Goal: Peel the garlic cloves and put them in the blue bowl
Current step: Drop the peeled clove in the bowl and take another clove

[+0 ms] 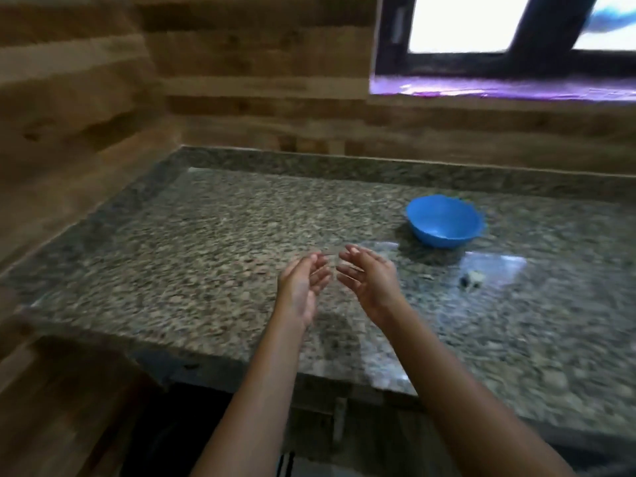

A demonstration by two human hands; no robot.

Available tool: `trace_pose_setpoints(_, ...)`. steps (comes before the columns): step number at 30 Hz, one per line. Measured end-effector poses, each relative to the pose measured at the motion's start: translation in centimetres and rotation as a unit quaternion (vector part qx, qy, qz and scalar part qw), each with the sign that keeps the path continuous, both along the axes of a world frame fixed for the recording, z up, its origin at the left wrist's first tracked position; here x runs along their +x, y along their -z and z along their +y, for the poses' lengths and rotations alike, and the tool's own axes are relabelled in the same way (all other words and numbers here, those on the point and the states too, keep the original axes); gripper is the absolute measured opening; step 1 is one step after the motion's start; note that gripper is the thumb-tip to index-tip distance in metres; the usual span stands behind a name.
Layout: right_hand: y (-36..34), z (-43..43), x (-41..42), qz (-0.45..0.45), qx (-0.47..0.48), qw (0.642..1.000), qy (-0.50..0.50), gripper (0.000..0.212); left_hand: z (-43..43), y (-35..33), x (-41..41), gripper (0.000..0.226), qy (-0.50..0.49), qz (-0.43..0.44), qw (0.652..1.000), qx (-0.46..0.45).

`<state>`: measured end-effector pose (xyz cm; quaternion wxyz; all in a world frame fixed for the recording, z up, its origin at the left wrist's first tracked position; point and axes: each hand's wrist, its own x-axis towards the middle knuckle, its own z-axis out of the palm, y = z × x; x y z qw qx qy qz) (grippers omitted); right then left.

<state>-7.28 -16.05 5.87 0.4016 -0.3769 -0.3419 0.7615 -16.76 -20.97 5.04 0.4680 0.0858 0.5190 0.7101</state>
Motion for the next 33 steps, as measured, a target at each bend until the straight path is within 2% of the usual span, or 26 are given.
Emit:
trace_pose_setpoints(7,1.6,7.5,12.1,-0.049,-0.008,0.997,0.052,0.017,8.8,2.7,10.7,0.015,0.069,0.012,0.997,-0.030)
trace_pose_setpoints(9,1.9,9.0,13.9,-0.054,-0.015,0.997,0.055,0.011,10.6,3.9,12.2,0.011,0.076,0.069,0.994,-0.048)
trace_pose_setpoints(10,2.1,9.7,14.9,-0.056,-0.019,0.997,0.057,0.010,11.6,4.6,12.8,0.010,0.089,0.128,0.986,-0.067)
trace_pose_setpoints(12,2.3,11.1,16.7,-0.063,-0.024,0.996,0.066,0.009,13.6,6.1,13.7,0.021,0.132,0.288,0.940,-0.128)
trace_pose_setpoints(15,2.7,12.5,18.8,-0.067,-0.030,0.994,0.075,0.015,15.7,7.3,14.5,0.031,0.192,0.492,0.825,-0.200)
trace_pose_setpoints(18,3.2,13.5,20.2,-0.081,-0.030,0.994,0.071,0.016,17.1,8.2,14.9,0.029,0.220,0.604,0.730,-0.232)
trace_pose_setpoints(20,3.5,14.2,20.8,-0.084,-0.031,0.993,0.073,0.017,17.7,8.7,15.1,0.023,0.215,0.627,0.710,-0.238)
trace_pose_setpoints(23,3.4,15.4,21.1,-0.084,-0.031,0.993,0.082,0.018,18.0,8.8,15.4,0.019,0.207,0.638,0.706,-0.227)
trace_pose_setpoints(28,3.1,17.0,20.7,-0.074,-0.024,0.992,0.099,0.016,18.4,5.0,17.2,0.016,0.128,0.586,0.794,-0.101)
trace_pose_setpoints(31,3.2,17.7,20.3,-0.080,-0.019,0.990,0.115,0.013,20.8,2.4,17.2,0.023,0.088,0.557,0.824,-0.058)
trace_pose_setpoints(33,3.4,18.0,20.3,-0.088,-0.023,0.988,0.122,0.014,22.4,1.3,16.6,0.030,0.099,0.537,0.836,-0.058)
